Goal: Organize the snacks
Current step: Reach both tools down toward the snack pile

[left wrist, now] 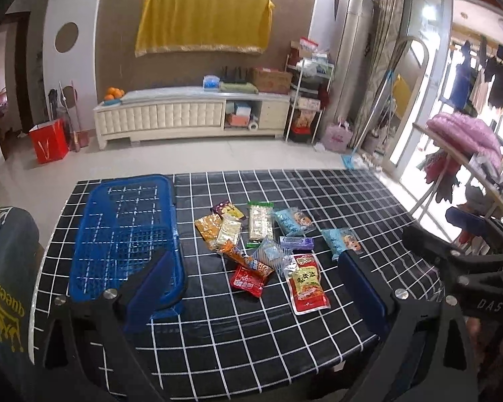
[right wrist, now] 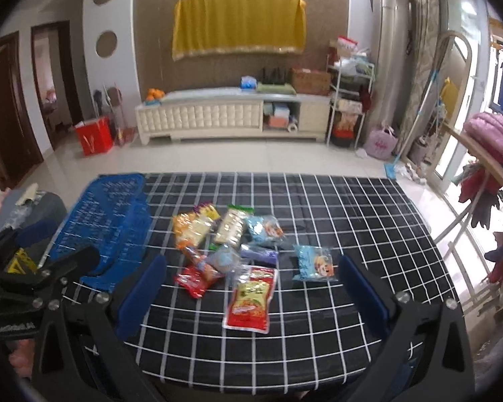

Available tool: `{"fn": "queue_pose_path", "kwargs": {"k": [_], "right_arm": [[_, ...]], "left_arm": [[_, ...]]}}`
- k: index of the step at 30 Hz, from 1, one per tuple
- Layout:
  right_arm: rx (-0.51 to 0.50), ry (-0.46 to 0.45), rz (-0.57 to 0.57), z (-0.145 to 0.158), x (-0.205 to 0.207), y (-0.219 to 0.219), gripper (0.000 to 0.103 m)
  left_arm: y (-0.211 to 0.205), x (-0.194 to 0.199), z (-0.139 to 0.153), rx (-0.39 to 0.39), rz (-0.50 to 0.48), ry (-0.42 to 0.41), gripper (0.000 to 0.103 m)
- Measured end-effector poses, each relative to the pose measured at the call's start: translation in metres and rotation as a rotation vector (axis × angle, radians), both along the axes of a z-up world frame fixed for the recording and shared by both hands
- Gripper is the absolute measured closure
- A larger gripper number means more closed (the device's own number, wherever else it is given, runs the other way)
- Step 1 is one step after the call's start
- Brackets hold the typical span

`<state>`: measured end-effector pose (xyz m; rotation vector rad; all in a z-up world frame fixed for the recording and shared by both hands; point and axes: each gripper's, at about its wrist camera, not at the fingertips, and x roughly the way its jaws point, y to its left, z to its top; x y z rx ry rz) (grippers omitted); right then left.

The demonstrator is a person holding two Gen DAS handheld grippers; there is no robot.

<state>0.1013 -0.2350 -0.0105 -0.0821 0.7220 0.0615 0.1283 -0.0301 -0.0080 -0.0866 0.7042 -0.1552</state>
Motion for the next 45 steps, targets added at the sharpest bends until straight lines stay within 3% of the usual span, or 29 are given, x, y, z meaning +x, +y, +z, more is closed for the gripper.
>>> {"fn": "queue_pose_path", "kwargs": {"k": [13, 15, 19, 27, 31, 35, 38, 42, 45], "right_arm": [[0.043, 0.308, -0.016, -0.104, 0.078, -0.035, 0.0], [0.037, 0.349, -0.026, -0.122, 0.085, -0.036, 0.0], [0.053, 0.428, -0.013, -0.158, 0.096, -0.036, 0.0], [0.019, 0.531, 0.019, -0.209, 0.123, -0.023, 0.001], [-0.003, 0.574, 0.018, -0.232, 0.129, -0.017, 0.001], [-0.048, 0.558, 0.028, -0.242, 0.129, -0.008, 0.004], [-0.053, 0.53, 0.052, -0.24, 0.127, -0.002, 0.014], [-0.052, 0.5, 0.069, -0.231, 0.121, 0.001, 0.046], [-0.027, 0.496, 0.063, -0.225, 0.116, -0.007, 0.054]], "left_arm": [[-0.03, 0.08, -0.089, 0.083, -0.037, 0.224, 0.006], [-0.032, 0.087, -0.102, 0.102, -0.029, 0.243, 0.02], [-0.031, 0.104, -0.129, 0.113, -0.013, 0.313, 0.026], [-0.033, 0.118, -0.169, 0.113, -0.07, 0.419, 0.026], [-0.039, 0.122, -0.184, 0.158, -0.095, 0.42, 0.026], [-0.036, 0.128, -0.194, 0.148, -0.094, 0.439, 0.026], [-0.035, 0.13, -0.198, 0.147, -0.093, 0.439, 0.026], [-0.037, 0.133, -0.203, 0.13, -0.094, 0.444, 0.026], [-0.038, 0.133, -0.201, 0.121, -0.1, 0.439, 0.026]]}}
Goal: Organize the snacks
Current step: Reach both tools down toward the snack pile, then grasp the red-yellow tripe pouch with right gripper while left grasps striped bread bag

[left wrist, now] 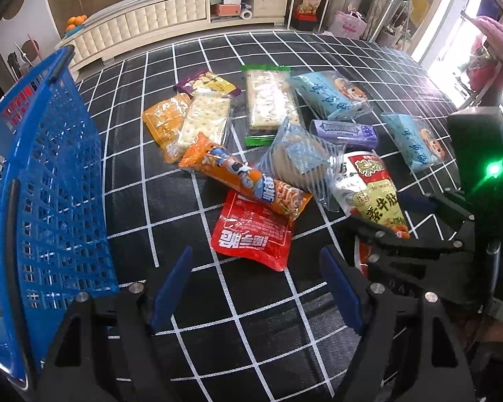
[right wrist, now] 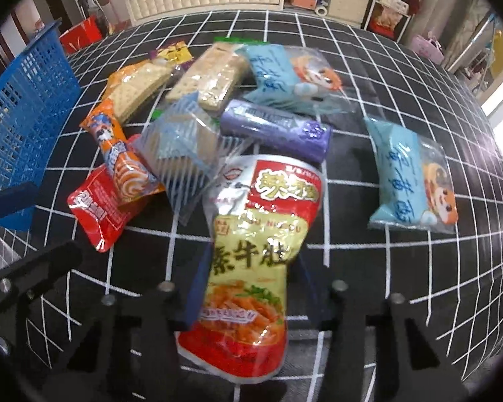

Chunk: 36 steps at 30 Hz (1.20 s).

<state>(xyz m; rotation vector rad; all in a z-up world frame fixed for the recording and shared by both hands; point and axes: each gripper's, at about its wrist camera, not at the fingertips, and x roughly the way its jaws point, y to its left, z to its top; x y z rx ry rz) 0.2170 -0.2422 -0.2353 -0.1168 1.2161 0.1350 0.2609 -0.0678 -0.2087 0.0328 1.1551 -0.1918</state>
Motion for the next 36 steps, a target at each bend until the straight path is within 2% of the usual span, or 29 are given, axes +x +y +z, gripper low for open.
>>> {"fn": "queue_pose_path", "kwargs": {"k": [5, 10, 13, 17, 21, 27, 31, 35, 36], "right_arm": [[0.087, -0.012, -0.057, 0.001, -0.012, -0.026, 0.06], [0.111, -0.053, -0.094, 0.026, -0.023, -0.06, 0.061], [0.138, -0.064, -0.111, 0.039, -0.021, -0.072, 0.061], [0.16, -0.089, -0.128, 0.037, -0.034, -0.082, 0.061], [0.187, -0.089, -0.146, 0.035, -0.033, -0.089, 0.061], [0.192, -0.077, -0.149, 0.023, -0.02, -0.086, 0.061], [0.185, -0.076, -0.148, 0.017, -0.014, -0.082, 0.061], [0.183, -0.075, -0.149, 0.017, -0.009, -0.082, 0.061], [0.182, -0.075, -0.149, 0.018, -0.008, -0.082, 0.061]], "left_arm": [[-0.009, -0.002, 0.012, -0.007, -0.038, -0.025, 0.026], [-0.023, 0.002, 0.023, -0.01, -0.066, -0.043, 0.026], [-0.034, 0.012, 0.028, -0.006, -0.12, -0.059, 0.026], [-0.047, 0.032, 0.027, 0.003, -0.184, -0.055, 0.026], [-0.059, 0.056, 0.014, 0.035, -0.224, -0.024, 0.026], [-0.073, 0.078, -0.021, 0.124, -0.264, 0.033, 0.026], [-0.07, 0.092, -0.033, 0.086, -0.247, 0.072, 0.026], [-0.07, 0.098, -0.038, 0.072, -0.249, 0.067, 0.026], [-0.07, 0.099, -0.039, 0.067, -0.251, 0.069, 0.032]]}}
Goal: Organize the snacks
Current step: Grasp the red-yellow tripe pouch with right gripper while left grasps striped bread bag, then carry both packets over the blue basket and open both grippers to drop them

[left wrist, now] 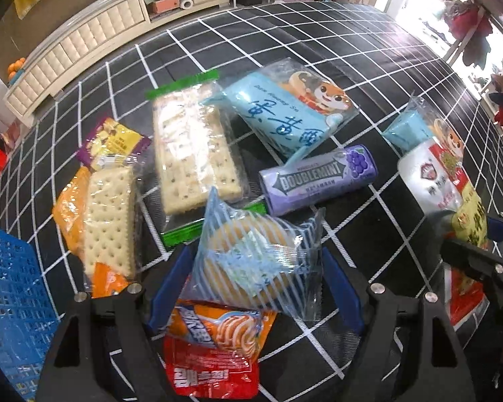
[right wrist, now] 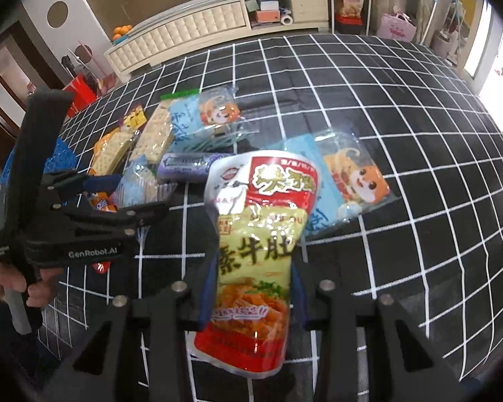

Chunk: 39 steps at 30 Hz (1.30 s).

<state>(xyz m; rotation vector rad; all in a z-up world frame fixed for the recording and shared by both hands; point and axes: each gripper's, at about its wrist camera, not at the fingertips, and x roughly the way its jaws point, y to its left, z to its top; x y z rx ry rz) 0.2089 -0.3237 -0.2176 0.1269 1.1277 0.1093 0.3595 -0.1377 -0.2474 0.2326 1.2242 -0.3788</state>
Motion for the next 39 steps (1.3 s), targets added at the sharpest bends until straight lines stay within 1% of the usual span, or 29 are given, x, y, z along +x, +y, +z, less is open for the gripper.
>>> {"fn": "queue_pose_path", "kwargs": {"k": [2, 5, 9, 12, 14, 20, 24, 27, 30, 31, 34, 39], "right_arm": [[0.0, 0.002, 0.0, 0.0, 0.0, 0.001, 0.061], [-0.002, 0.004, 0.003, 0.001, -0.002, 0.003, 0.061], [-0.011, -0.003, 0.003, 0.008, -0.007, 0.005, 0.061], [-0.021, -0.026, 0.007, 0.02, -0.012, 0.008, 0.061], [-0.025, -0.045, 0.014, 0.031, -0.016, 0.013, 0.061], [-0.046, -0.123, 0.053, 0.072, -0.03, 0.037, 0.061], [-0.051, -0.178, 0.092, 0.104, -0.04, 0.06, 0.061], [-0.063, -0.216, 0.128, 0.121, -0.046, 0.078, 0.061], [-0.06, -0.251, 0.175, 0.14, -0.048, 0.104, 0.061], [-0.056, -0.258, 0.187, 0.144, -0.048, 0.111, 0.061], [-0.051, -0.283, 0.228, 0.153, -0.047, 0.137, 0.061], [-0.028, -0.288, 0.293, 0.155, -0.04, 0.178, 0.061]], "left_arm": [[0.001, -0.003, 0.001, -0.01, -0.003, -0.01, 0.035], [0.005, -0.012, 0.002, -0.035, -0.011, -0.01, 0.045], [0.005, -0.029, 0.007, -0.055, -0.006, -0.026, 0.048], [0.008, -0.05, 0.022, -0.074, 0.001, -0.047, 0.048], [0.011, -0.06, 0.039, -0.092, 0.0, -0.075, 0.048], [0.031, -0.094, 0.088, -0.114, 0.013, -0.165, 0.048], [0.058, -0.112, 0.117, -0.134, 0.047, -0.212, 0.048], [0.086, -0.129, 0.142, -0.151, 0.089, -0.248, 0.048], [0.11, -0.145, 0.16, -0.162, 0.118, -0.284, 0.048], [0.12, -0.15, 0.169, -0.162, 0.134, -0.3, 0.048], [0.15, -0.166, 0.185, -0.152, 0.17, -0.327, 0.048], [0.199, -0.18, 0.193, -0.133, 0.236, -0.341, 0.048]]}}
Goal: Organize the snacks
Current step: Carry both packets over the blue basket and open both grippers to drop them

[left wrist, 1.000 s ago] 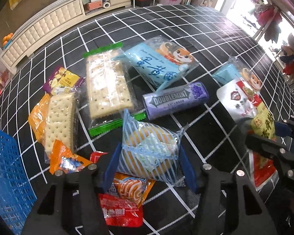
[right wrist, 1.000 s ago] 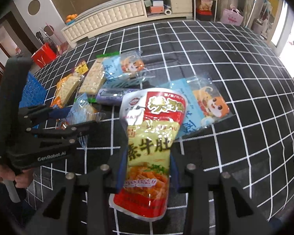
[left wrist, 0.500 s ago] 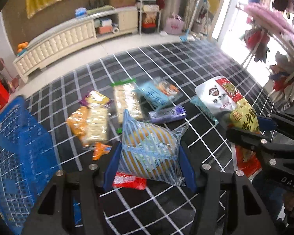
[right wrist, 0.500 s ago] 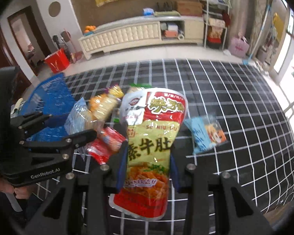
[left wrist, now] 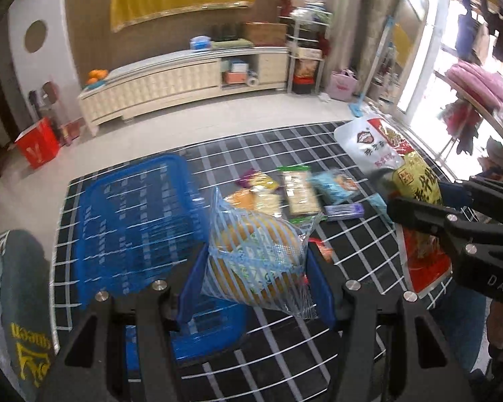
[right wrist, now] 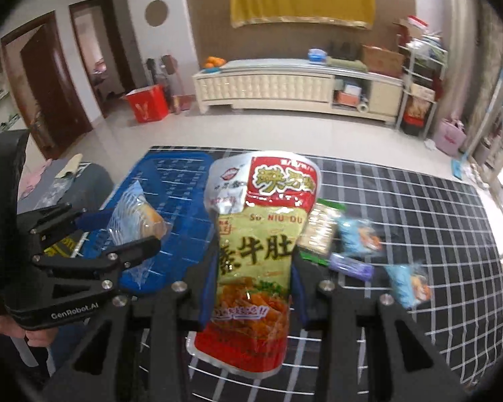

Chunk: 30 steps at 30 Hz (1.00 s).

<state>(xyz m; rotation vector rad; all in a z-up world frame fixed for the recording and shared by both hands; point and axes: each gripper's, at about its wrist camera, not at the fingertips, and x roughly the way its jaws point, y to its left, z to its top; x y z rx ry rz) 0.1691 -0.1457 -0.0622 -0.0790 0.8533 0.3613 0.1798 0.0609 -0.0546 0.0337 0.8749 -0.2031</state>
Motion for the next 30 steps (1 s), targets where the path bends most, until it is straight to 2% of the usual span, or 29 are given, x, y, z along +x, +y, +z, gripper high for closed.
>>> {"fn": "queue_pose_path", "kwargs": {"k": [5, 13, 20, 24, 30], "right_arm": [[0.008, 0.034, 0.065, -0.009, 0.01, 0.041, 0.061], [-0.006, 0.107, 0.112, -0.03, 0.029, 0.094, 0.061], [-0.014, 0.149, 0.106, -0.042, 0.033, 0.108, 0.061], [-0.014, 0.157, 0.108, -0.041, 0.031, 0.112, 0.061], [-0.013, 0.165, 0.123, -0.04, 0.034, 0.12, 0.061]], "left_arm": [[0.047, -0.012, -0.003, 0.036, 0.068, 0.012, 0.048], [0.078, 0.005, -0.021, 0.077, 0.101, 0.052, 0.048], [0.094, 0.014, -0.044, 0.051, 0.081, 0.093, 0.046], [0.095, 0.015, -0.052, 0.069, 0.074, 0.101, 0.043], [0.102, 0.016, -0.052, 0.05, 0.092, 0.1, 0.042]]}}
